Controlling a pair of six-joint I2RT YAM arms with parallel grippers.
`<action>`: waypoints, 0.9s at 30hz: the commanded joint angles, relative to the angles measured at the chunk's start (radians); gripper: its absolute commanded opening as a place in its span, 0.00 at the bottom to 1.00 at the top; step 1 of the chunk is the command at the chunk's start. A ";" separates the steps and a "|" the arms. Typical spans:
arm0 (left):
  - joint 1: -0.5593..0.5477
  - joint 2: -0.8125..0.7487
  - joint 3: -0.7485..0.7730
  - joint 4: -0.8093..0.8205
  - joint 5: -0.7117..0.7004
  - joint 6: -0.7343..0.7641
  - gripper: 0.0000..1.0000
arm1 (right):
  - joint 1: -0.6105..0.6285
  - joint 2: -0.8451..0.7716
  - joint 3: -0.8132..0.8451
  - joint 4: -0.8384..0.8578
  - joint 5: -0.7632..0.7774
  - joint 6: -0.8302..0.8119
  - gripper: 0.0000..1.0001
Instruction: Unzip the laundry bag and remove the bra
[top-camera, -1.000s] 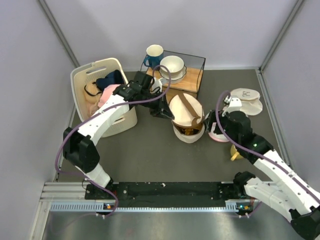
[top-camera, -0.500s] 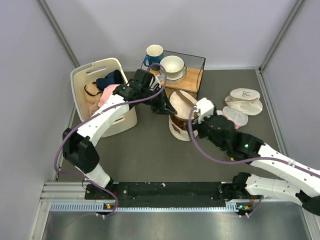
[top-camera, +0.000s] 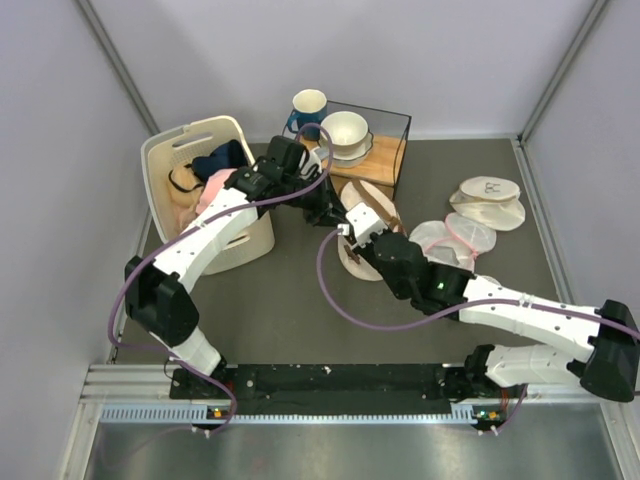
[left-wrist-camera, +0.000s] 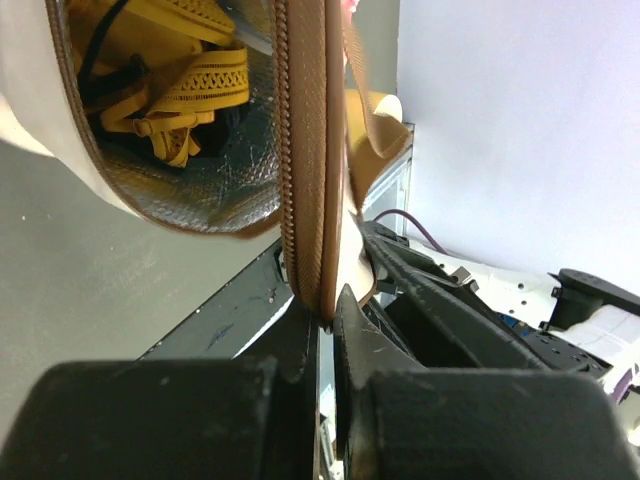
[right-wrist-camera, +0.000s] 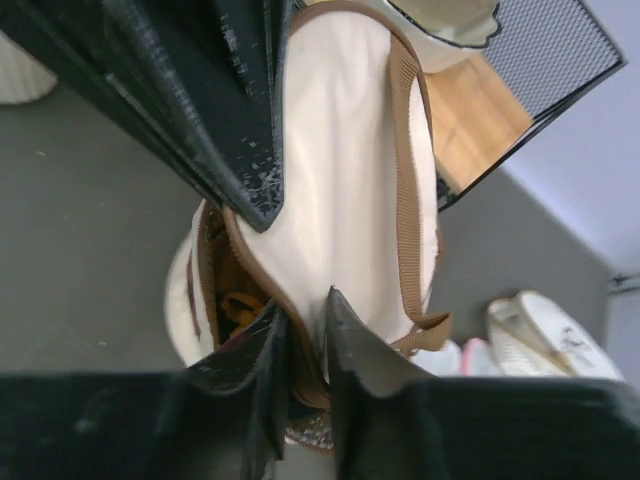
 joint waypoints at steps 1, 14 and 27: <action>-0.003 -0.022 0.035 0.031 0.062 0.020 0.00 | 0.006 -0.012 -0.006 0.185 0.080 -0.053 0.04; 0.060 -0.138 0.040 -0.006 0.014 0.172 0.92 | -0.014 -0.144 -0.020 0.096 -0.017 0.073 0.00; 0.101 -0.204 -0.109 0.141 0.114 0.162 0.82 | -0.232 -0.307 -0.023 -0.042 -0.405 0.510 0.00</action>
